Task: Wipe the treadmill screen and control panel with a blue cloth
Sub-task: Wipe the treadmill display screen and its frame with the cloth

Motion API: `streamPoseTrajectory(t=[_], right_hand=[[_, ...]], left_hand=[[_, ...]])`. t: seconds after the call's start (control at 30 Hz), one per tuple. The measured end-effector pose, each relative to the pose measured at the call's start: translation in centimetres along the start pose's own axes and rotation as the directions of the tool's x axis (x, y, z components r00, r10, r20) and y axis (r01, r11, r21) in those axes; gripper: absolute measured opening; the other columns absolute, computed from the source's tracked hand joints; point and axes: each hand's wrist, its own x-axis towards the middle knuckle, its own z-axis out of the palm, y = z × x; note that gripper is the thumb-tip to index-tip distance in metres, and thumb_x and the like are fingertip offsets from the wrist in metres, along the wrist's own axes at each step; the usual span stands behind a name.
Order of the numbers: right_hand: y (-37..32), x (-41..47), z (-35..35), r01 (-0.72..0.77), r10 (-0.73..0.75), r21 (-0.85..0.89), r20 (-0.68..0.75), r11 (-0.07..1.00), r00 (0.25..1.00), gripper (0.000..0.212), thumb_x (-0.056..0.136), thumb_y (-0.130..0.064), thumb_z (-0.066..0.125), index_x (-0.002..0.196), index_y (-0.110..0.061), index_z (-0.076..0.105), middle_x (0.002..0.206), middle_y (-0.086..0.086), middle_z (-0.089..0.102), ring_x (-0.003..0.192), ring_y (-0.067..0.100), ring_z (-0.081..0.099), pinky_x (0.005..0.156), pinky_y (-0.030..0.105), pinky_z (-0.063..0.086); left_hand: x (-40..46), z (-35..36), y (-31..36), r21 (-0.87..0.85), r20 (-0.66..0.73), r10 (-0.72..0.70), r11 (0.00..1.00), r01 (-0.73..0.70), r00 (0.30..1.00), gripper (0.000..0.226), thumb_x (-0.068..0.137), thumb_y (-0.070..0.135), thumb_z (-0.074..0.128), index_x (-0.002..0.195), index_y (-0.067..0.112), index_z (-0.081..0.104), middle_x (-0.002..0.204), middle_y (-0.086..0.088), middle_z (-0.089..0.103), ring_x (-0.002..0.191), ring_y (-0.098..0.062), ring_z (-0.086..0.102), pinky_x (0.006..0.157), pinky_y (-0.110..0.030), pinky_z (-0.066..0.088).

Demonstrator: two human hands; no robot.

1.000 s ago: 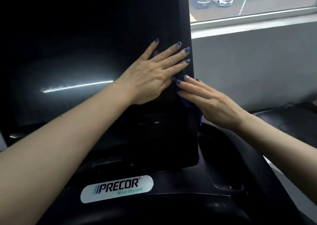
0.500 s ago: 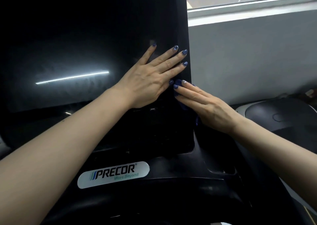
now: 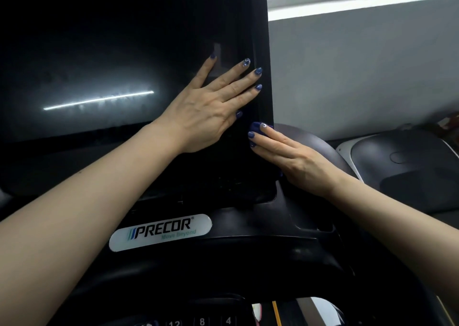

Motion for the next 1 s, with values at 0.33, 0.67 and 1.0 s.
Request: streamPoseTrajectory(t=[0.33,0.67,1.0], right_hand=[[-0.3,-0.9,1.1,0.111,-0.116,-0.047,-0.117,0.993,0.986,0.034,0.107,-0.001,0.034,0.129,0.007,0.059,0.145,0.018,0.049,0.138,0.035,0.043,0.108,0.049,0.043],[-4.6,-0.9,-1.1,-0.063,0.087,0.086,-0.309,0.994,0.947,0.04,0.095,0.01,0.041,0.131,0.005,0.056,0.151,0.022,0.039,0.125,0.027,0.056,0.106,0.035,0.046],[-13.8,5.2,-0.9,-0.09,0.192,0.295,-0.339,0.951,0.921,0.061,0.079,0.018,0.065,0.136,0.007,0.048,0.161,0.025,0.012,0.125,0.021,0.053,0.095,0.03,0.053]], left_hand=[[-3.3,-0.2,2.8,-0.009,0.076,-0.053,0.998,0.054,0.996,0.055,0.106,0.032,0.024,0.158,0.015,0.024,0.166,-0.004,0.017,0.155,-0.023,0.009,0.123,-0.058,0.005],[-8.4,-3.0,5.6,-0.205,-0.011,-0.282,0.94,0.274,0.959,0.056,0.1,0.034,0.042,0.151,0.01,0.041,0.159,-0.005,0.037,0.154,-0.025,0.014,0.124,-0.057,0.001],[-14.1,-5.5,6.5,-0.517,0.036,-0.574,0.69,0.507,0.818,0.047,0.091,0.043,0.054,0.128,0.018,0.066,0.12,0.002,0.069,0.131,-0.015,0.049,0.122,-0.047,0.013]])
